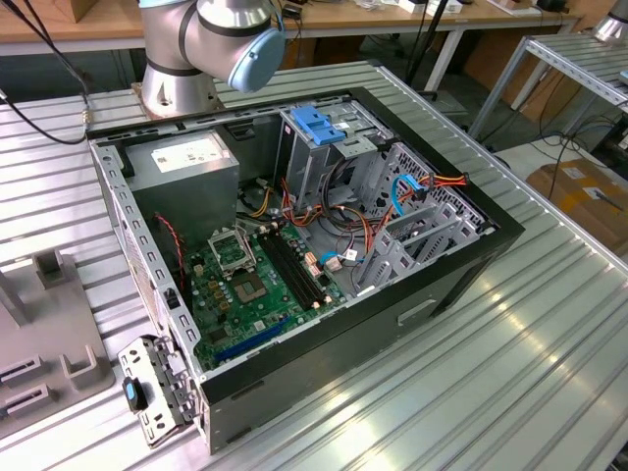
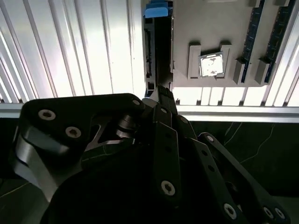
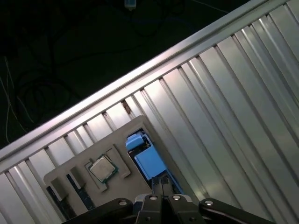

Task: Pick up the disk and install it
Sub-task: 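Pick up the disk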

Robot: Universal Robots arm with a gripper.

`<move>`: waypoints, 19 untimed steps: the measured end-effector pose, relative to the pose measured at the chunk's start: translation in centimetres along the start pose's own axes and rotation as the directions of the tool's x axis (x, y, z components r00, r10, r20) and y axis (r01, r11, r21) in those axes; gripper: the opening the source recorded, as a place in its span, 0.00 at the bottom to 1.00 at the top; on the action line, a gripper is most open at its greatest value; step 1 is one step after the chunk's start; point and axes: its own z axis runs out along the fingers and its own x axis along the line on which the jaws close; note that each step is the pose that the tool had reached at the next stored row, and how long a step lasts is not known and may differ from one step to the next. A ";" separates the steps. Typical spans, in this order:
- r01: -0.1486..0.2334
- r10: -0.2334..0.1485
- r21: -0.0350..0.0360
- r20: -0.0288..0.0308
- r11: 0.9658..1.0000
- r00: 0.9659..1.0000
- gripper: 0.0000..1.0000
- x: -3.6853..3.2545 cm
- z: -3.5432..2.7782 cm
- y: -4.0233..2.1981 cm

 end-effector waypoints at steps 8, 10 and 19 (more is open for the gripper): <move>0.082 -0.082 -0.002 -0.003 0.997 0.997 0.11 -0.01 0.02 -0.01; 0.082 -0.082 -0.002 -0.003 0.997 0.997 0.11 -0.01 0.03 -0.01; 0.082 -0.082 -0.002 -0.003 0.997 0.997 0.11 -0.01 0.03 -0.01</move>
